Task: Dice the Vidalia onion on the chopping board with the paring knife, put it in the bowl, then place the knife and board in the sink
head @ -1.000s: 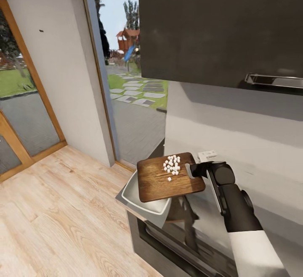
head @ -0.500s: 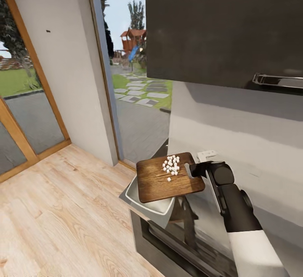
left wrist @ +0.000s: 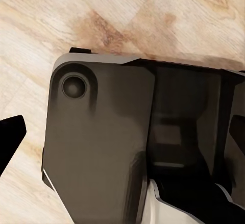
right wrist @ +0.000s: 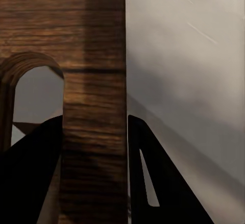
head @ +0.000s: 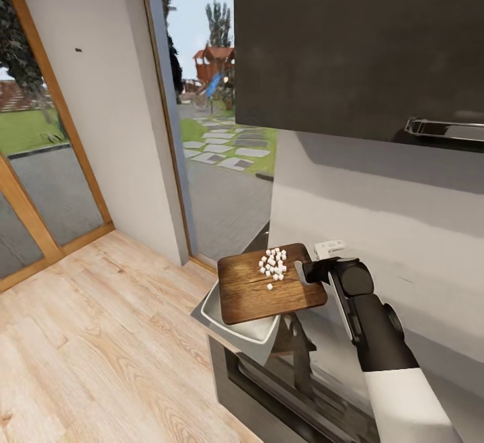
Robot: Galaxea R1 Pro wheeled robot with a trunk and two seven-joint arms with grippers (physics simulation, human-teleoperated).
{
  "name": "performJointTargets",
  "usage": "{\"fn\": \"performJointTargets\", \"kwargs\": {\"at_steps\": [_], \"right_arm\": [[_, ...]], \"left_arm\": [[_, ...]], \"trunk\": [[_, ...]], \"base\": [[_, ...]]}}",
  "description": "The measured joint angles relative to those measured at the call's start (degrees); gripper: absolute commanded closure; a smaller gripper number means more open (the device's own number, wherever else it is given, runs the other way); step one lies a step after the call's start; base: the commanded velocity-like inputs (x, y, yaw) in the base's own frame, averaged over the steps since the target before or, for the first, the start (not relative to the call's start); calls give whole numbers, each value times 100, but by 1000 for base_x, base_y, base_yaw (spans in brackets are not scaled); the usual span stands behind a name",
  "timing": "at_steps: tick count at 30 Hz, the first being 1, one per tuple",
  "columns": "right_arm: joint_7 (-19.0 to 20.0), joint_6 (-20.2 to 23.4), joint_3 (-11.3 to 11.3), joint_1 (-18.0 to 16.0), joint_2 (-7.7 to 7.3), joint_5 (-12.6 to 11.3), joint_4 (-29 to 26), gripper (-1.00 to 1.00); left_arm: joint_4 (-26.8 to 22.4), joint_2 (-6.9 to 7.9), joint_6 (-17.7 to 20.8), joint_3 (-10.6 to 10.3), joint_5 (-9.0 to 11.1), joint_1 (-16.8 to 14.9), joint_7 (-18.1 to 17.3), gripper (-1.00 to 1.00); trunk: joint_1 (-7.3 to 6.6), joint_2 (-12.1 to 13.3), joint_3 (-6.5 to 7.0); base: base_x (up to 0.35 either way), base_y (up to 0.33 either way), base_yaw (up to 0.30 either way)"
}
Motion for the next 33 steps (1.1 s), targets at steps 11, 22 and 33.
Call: {"fn": "performJointTargets", "kwargs": {"at_steps": [11,22,33], "right_arm": [[-512,-530,-17,0,-1,49,1,100],[-719,-629,-18,0,0,11,-24,100],[-720,-981,-9,0,0,8,-34,100]], "left_arm": [[0,0,1,0,0,0,0,-100],[0,0,0,0,2,0,0,-100],[0,0,1,0,0,0,0,-100]], "trunk": [[0,0,0],[0,0,0],[0,0,0]], "base": [[0,0,0],[0,0,0],[0,0,0]]}}
